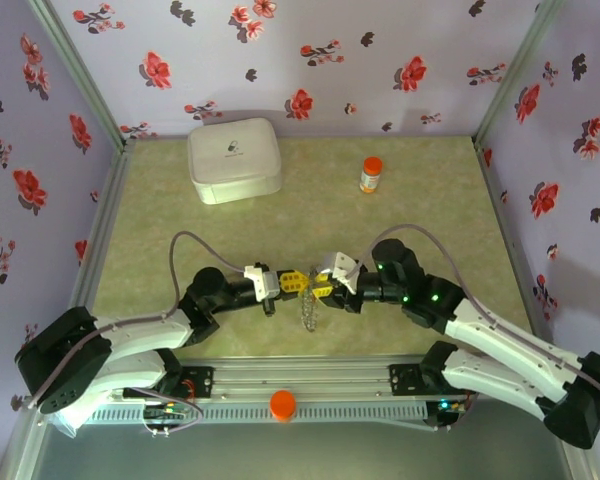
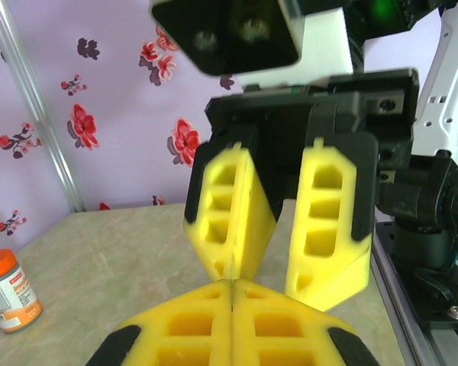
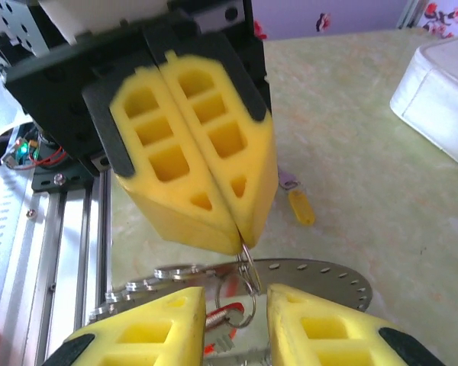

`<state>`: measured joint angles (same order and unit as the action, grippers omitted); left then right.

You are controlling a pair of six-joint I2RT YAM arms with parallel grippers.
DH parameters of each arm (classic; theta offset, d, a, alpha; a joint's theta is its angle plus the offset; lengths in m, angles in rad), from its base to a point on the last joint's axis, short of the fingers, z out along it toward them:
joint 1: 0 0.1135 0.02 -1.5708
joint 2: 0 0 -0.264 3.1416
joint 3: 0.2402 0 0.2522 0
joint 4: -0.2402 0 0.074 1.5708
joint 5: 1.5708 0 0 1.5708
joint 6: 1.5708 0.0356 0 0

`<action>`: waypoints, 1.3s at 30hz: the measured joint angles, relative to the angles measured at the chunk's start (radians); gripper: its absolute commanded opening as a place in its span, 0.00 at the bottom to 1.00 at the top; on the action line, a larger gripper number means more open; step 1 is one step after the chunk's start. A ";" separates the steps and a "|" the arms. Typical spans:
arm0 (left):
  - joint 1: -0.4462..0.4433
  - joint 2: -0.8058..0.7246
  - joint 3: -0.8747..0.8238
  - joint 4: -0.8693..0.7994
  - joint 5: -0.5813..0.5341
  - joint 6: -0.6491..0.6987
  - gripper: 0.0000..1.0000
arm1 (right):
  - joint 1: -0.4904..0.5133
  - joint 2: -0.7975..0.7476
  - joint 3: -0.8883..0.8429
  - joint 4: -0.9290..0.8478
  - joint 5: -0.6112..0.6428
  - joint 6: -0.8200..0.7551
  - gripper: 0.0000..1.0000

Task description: Put the keys on the keyring

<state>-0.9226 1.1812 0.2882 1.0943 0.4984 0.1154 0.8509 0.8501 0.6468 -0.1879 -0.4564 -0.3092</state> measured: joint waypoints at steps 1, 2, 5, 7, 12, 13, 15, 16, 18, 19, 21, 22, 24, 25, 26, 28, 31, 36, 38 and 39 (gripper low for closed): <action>0.000 0.004 0.000 0.000 0.000 0.000 0.00 | 0.000 -0.001 -0.002 0.006 0.000 0.004 0.26; -0.001 0.009 0.001 0.000 0.000 0.000 0.00 | 0.000 -0.001 -0.005 0.012 0.000 0.007 0.26; -0.002 0.013 0.004 -0.001 0.000 0.000 0.00 | 0.000 0.007 -0.014 0.026 0.004 0.021 0.24; -0.002 0.013 0.007 -0.001 0.000 0.000 0.00 | 0.000 0.018 -0.014 0.034 0.005 0.026 0.23; -0.002 0.013 0.015 0.000 0.000 0.000 0.00 | 0.000 0.034 -0.021 0.072 0.006 0.056 0.10; -0.002 0.013 0.015 0.000 0.000 0.000 0.00 | 0.000 0.034 -0.026 0.083 0.006 0.067 0.05; -0.002 0.013 0.015 -0.001 -0.001 0.005 0.00 | 0.000 0.034 -0.027 0.087 0.003 0.085 0.00; -0.002 0.013 0.015 -0.001 -0.001 0.008 0.00 | 0.000 0.034 -0.027 0.088 0.003 0.085 0.00; -0.002 0.013 0.015 -0.002 -0.005 0.017 0.06 | 0.000 0.034 -0.027 0.087 0.000 0.085 0.00; -0.002 0.013 0.015 -0.005 -0.009 0.020 0.24 | 0.000 0.034 -0.027 0.085 0.001 0.085 0.00; -0.003 0.000 0.015 -0.024 -0.024 0.031 0.43 | 0.000 0.034 -0.023 0.062 0.002 0.074 0.00; -0.003 -0.013 0.015 -0.042 -0.031 0.037 0.47 | 0.001 0.035 -0.018 0.038 0.003 0.065 0.00; -0.003 -0.069 0.019 -0.129 -0.046 0.061 0.49 | 0.001 0.047 0.011 -0.035 0.007 0.036 0.00; -0.003 -0.100 0.026 -0.184 -0.050 0.078 0.49 | 0.001 0.057 0.032 -0.075 0.010 0.019 0.00; -0.003 -0.134 0.042 -0.259 -0.054 0.098 0.48 | 0.003 0.068 0.056 -0.116 0.014 0.001 0.00; -0.003 -0.190 0.088 -0.415 -0.061 0.141 0.45 | 0.011 0.093 0.112 -0.198 0.034 -0.035 0.00; -0.003 -0.228 0.151 -0.599 -0.062 0.197 0.44 | 0.029 0.127 0.177 -0.280 0.057 -0.085 0.00; -0.003 -0.206 0.205 -0.794 -0.045 0.260 0.37 | 0.072 0.192 0.256 -0.378 0.087 -0.156 0.00; -0.003 -0.182 0.209 -0.823 -0.029 0.265 0.36 | 0.083 0.215 0.276 -0.404 0.094 -0.173 0.00; -0.002 -0.173 0.209 -0.832 -0.022 0.265 0.36 | 0.088 0.227 0.285 -0.415 0.098 -0.182 0.00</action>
<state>-0.9245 1.0084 0.4969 0.2623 0.4767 0.3805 0.9386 1.0767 0.9314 -0.6025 -0.3588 -0.4911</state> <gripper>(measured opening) 0.367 0.049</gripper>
